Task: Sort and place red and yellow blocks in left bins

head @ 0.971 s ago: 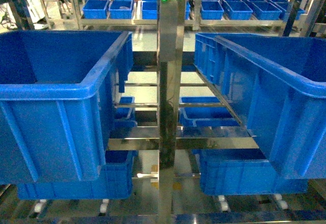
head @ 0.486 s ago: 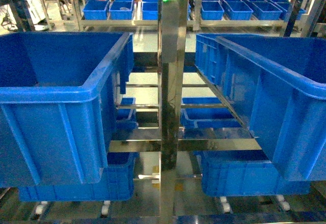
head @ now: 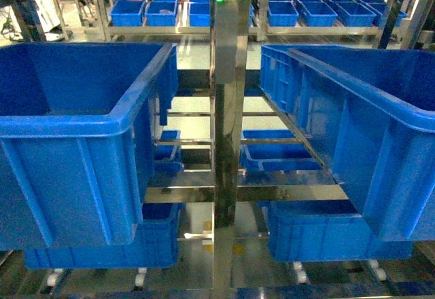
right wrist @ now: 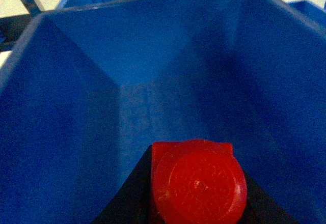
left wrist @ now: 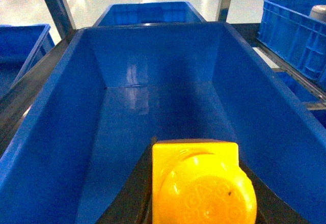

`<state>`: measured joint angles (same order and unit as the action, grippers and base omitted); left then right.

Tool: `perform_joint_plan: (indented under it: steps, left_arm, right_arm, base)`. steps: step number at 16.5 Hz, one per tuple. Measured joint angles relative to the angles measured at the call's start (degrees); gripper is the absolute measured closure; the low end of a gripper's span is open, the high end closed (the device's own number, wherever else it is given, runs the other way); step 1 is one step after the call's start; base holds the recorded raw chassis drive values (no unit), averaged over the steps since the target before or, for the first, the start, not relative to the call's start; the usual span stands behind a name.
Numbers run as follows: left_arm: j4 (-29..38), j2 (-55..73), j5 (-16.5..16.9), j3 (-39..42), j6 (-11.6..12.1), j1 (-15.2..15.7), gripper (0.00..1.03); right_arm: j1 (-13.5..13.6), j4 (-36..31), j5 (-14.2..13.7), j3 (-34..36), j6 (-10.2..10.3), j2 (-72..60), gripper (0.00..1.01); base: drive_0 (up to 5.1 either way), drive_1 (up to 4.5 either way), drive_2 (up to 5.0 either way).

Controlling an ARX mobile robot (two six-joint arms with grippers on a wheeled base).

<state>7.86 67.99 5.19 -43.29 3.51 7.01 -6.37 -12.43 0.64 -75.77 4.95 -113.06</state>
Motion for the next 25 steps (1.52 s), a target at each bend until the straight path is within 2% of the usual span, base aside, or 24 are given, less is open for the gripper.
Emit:
perform_joint_plan:
  steps: [3,4,6,8,9,11,14,16,18,20,21,23,25]
  left_arm:
    - [0.0,0.0,0.0,0.0,0.0,0.0,0.77]
    - [0.0,0.0,0.0,0.0,0.0,0.0,0.77]
    - [0.0,0.0,0.0,0.0,0.0,0.0,0.77]
    - [0.1,0.0,0.0,0.0,0.0,0.0,0.77]
    - [0.0,0.0,0.0,0.0,0.0,0.0,0.77]
    - [0.0,0.0,0.0,0.0,0.0,0.0,0.77]
    - [0.0,0.0,0.0,0.0,0.0,0.0,0.77]
    - [0.0,0.0,0.0,0.0,0.0,0.0,0.77]
    - [0.0,0.0,0.0,0.0,0.0,0.0,0.77]
    - [0.0,0.0,0.0,0.0,0.0,0.0,0.77]
    - [0.0,0.0,0.0,0.0,0.0,0.0,0.77]
    - [-0.1,0.1,-0.1,0.0,0.1,0.0,0.77]
    - [2.5,4.8,-0.5,-2.5,2.5,-1.3,0.77]
  right_arm:
    - [0.4,1.4,-0.6,-9.4,0.0,-9.1,0.74]
    - [0.3,-0.5,-0.3,-8.7,-0.3,-9.7,0.65]
    - [-0.2,-5.0,1.7,-2.7,-0.5,-5.7,0.46]
    - [-0.6,-7.2,2.2,1.6,-0.5,-1.9,0.37]
    - [-0.9,-8.7,2.2,6.7,-1.1,3.5,0.26]
    - [-1.9,-8.1,5.0,18.8,-1.2,18.2,0.01]
    - [-2.7,1.8,9.7,35.8,-1.1,39.5,0.03]
    - [-3.9,11.4,10.2,42.4,-1.0,55.8,0.03]
    - [-2.8,16.4,9.1,43.0,-0.4,65.1,0.03]
    - [2.2,18.4,9.3,43.1,-0.1,67.8,0.03]
    - [2.7,18.7,10.0,43.5,-0.1,67.6,0.03]
    - [2.6,18.8,9.7,43.7,-0.1,67.4,0.03]
    - [2.6,18.8,9.7,43.7,-0.1,67.4,0.03]
  base:
    - [0.0,0.00,0.0]
    - [0.0,0.00,0.0]
    - [0.0,0.00,0.0]
    - [0.0,0.00,0.0]
    - [0.0,0.00,0.0]
    - [0.0,0.00,0.0]
    - [0.0,0.00,0.0]
    - [0.0,0.00,0.0]
    - [0.0,0.00,0.0]
    - [0.0,0.00,0.0]
    - [0.0,0.00,0.0]
    - [0.0,0.00,0.0]
    - [0.0,0.00,0.0]
